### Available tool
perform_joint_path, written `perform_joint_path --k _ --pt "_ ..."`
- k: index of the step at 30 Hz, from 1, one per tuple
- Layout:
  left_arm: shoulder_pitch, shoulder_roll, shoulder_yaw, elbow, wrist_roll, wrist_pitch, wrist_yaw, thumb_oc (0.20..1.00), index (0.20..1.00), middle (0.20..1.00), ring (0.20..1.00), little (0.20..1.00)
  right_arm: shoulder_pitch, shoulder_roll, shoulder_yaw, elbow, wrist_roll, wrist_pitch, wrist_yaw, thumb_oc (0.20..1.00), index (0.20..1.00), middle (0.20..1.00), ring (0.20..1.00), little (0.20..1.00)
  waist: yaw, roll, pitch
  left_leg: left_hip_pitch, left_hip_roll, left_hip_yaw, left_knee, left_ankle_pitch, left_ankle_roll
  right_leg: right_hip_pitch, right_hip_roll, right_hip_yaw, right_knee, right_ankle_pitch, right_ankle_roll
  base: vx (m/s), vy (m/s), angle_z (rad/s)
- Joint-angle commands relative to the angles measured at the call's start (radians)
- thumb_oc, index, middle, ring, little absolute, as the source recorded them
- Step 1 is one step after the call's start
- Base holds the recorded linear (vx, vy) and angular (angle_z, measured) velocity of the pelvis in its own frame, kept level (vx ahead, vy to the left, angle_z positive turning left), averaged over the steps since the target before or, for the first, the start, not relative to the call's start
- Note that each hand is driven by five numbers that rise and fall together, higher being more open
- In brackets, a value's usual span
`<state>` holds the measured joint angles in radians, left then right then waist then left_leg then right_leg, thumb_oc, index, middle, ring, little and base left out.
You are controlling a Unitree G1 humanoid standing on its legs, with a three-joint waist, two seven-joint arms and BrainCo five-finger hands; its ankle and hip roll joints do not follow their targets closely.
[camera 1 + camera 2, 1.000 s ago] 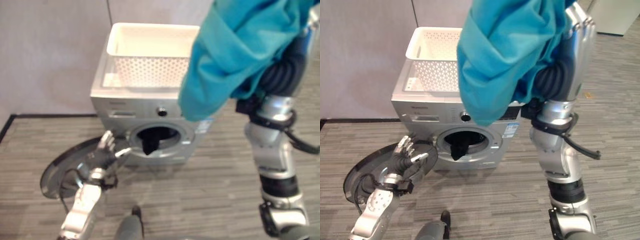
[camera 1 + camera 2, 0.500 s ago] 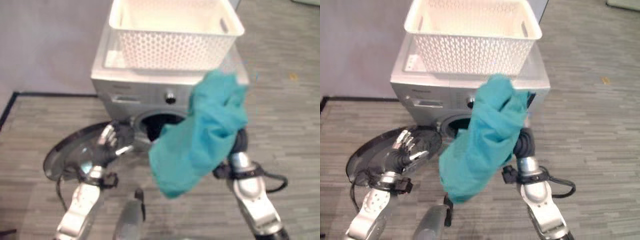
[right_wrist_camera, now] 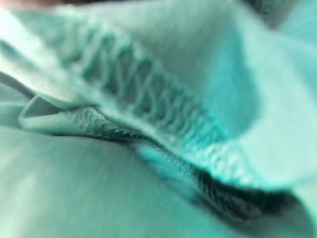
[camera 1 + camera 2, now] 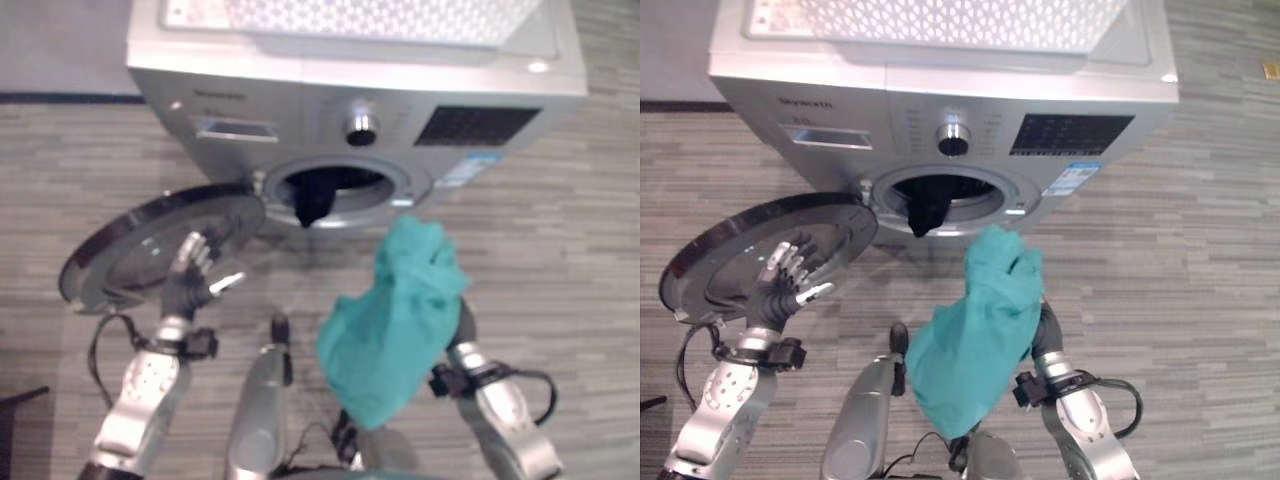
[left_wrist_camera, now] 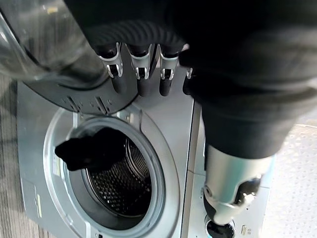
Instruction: Grab the laundry basket,head to the washer,open it,put in the laundry and shut it.
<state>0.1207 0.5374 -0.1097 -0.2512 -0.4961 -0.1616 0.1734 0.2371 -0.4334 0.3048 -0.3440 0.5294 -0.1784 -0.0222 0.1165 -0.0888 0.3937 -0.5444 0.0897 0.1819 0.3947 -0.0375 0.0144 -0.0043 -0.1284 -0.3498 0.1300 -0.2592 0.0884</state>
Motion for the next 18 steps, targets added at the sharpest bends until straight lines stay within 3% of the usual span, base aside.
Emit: perform_joint_path --k 1,4,10,18 --pt "-0.01 0.014 0.012 0.021 -0.023 -0.066 0.021 1.0 1.0 1.0 1.0 1.0 -0.013 0.004 0.017 0.027 0.142 -0.042 0.06 0.2 0.2 0.2 0.2 0.2 -0.005 0.027 -0.053 -0.02 0.081 0.033 -0.05 0.072 -0.041 -0.123 -0.02 0.02 0.216 -0.03 -0.065 -0.03 0.008 -0.04" --pt "-0.036 -0.004 0.004 0.025 -0.046 -0.074 0.034 1.0 1.0 1.0 1.0 1.0 -0.002 0.033 0.039 0.098 0.255 -0.036 0.079 0.2 0.2 0.2 0.2 0.2 -0.01 0.038 -0.024 -0.055 0.083 0.039 -0.045 0.078 -0.042 -0.17 -0.026 0.02 0.245 -0.031 -0.07 -0.04 0.015 -0.03" --pt "-0.056 -0.04 -0.02 0.013 -0.056 -0.083 0.032 1.0 1.0 1.0 1.0 1.0 0.011 0.082 0.009 0.241 0.343 -0.039 0.077 0.2 0.2 0.2 0.2 0.2 -0.019 0.057 0.007 -0.123 0.076 0.04 -0.045 0.09 -0.043 -0.246 -0.037 0.009 0.281 -0.038 -0.072 -0.02 0.005 0.01" --pt "-0.08 -0.087 -0.054 0.007 -0.075 -0.081 0.044 1.0 1.0 1.0 1.0 1.0 -0.076 0.149 -0.067 0.379 0.375 -0.087 0.014 0.2 0.2 0.2 0.2 0.2 -0.019 0.089 0.031 -0.243 0.06 0.029 -0.058 0.105 -0.035 -0.398 -0.06 -0.019 0.368 -0.043 -0.065 -0.02 0.01 0.03"
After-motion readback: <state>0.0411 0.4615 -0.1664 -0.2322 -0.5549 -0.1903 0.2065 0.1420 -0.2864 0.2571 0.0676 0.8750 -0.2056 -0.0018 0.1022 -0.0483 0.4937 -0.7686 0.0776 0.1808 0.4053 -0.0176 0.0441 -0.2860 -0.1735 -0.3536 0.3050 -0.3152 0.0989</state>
